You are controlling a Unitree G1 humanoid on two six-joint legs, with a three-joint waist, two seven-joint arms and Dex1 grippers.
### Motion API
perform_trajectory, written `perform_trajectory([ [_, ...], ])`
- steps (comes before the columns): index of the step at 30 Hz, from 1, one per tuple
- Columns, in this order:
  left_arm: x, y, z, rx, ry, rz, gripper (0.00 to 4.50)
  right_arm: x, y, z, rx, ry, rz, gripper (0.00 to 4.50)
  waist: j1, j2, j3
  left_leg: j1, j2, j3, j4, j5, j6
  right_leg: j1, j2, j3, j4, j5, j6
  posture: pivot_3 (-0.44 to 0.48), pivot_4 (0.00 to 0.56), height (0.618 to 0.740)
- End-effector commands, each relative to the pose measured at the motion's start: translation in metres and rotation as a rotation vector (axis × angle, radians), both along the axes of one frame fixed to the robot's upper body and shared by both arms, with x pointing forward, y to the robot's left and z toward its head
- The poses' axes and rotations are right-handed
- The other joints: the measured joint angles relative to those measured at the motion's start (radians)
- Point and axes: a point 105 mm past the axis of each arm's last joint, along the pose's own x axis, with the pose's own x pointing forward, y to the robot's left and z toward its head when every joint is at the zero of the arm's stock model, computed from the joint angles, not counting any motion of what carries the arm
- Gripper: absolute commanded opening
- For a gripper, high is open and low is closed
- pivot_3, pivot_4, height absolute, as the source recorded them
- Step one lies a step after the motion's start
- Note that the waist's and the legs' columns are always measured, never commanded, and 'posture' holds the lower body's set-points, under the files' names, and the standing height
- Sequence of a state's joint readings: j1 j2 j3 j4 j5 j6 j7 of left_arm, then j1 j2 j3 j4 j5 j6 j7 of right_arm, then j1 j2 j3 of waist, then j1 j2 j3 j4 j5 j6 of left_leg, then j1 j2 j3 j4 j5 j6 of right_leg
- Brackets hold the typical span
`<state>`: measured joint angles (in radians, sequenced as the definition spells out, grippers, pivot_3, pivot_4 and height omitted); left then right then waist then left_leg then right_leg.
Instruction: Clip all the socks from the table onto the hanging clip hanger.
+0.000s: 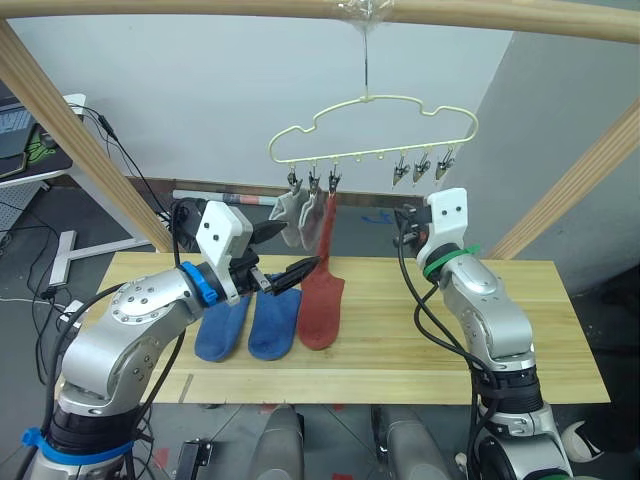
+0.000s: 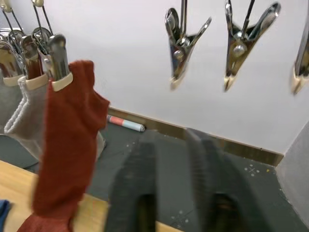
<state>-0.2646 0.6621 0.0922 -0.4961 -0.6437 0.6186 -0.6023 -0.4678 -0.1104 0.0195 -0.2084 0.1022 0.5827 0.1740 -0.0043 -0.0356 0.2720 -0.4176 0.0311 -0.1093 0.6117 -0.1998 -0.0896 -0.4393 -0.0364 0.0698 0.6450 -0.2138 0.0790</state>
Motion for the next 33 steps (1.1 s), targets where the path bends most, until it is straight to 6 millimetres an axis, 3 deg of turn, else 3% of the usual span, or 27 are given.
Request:
perform_trajectory([
  [1, 0.000, -0.002, 0.012, -0.009, -0.055, -0.004, 4.50, 0.005, 0.007, 0.023, 0.038, -0.081, 0.008, 0.94, -0.001, 0.000, 0.000, 0.000, 0.000, 0.000, 0.000, 0.000, 0.000, 0.000, 0.000, 0.000, 0.000, 0.000, 0.000, 0.124, 0.186, 0.740],
  [10, 0.001, 0.000, 0.018, -0.028, -0.056, 0.009, 4.50, 0.022, 0.011, 0.032, 0.083, -0.084, -0.030, 0.94, 0.001, 0.000, 0.000, 0.000, 0.000, 0.000, 0.000, 0.000, 0.000, 0.000, 0.000, 0.000, 0.000, 0.001, 0.000, 0.148, 0.188, 0.740],
  [13, 0.002, 0.002, 0.019, -0.036, -0.056, 0.019, 4.50, 0.022, 0.009, 0.030, 0.086, -0.072, -0.040, 1.55, 0.002, 0.000, 0.000, 0.000, 0.000, 0.000, 0.000, 0.000, 0.000, 0.000, 0.000, 0.000, 0.001, 0.001, 0.000, 0.150, 0.190, 0.740],
  [19, 0.002, 0.002, 0.018, -0.036, -0.053, 0.017, 4.50, 0.023, 0.009, 0.030, 0.087, -0.070, -0.052, 3.62, 0.002, 0.000, 0.000, 0.001, 0.000, 0.000, 0.000, 0.001, 0.000, 0.000, 0.000, 0.000, 0.001, 0.001, 0.000, 0.150, 0.190, 0.740],
  [26, 0.003, 0.002, 0.019, -0.035, -0.060, 0.018, 4.50, 0.022, 0.010, 0.031, 0.093, -0.074, -0.063, 3.62, 0.002, 0.000, 0.000, 0.001, 0.000, 0.000, 0.000, 0.001, 0.000, 0.000, 0.000, 0.000, 0.002, 0.001, 0.000, 0.146, 0.192, 0.740],
  [33, 0.010, 0.002, 0.035, -0.026, -0.117, 0.003, 4.50, 0.024, 0.022, 0.040, 0.101, -0.101, -0.019, 3.62, 0.002, 0.000, 0.000, 0.001, 0.000, -0.001, 0.000, 0.001, 0.001, 0.000, 0.000, 0.000, 0.002, 0.001, 0.000, 0.146, 0.192, 0.740],
])
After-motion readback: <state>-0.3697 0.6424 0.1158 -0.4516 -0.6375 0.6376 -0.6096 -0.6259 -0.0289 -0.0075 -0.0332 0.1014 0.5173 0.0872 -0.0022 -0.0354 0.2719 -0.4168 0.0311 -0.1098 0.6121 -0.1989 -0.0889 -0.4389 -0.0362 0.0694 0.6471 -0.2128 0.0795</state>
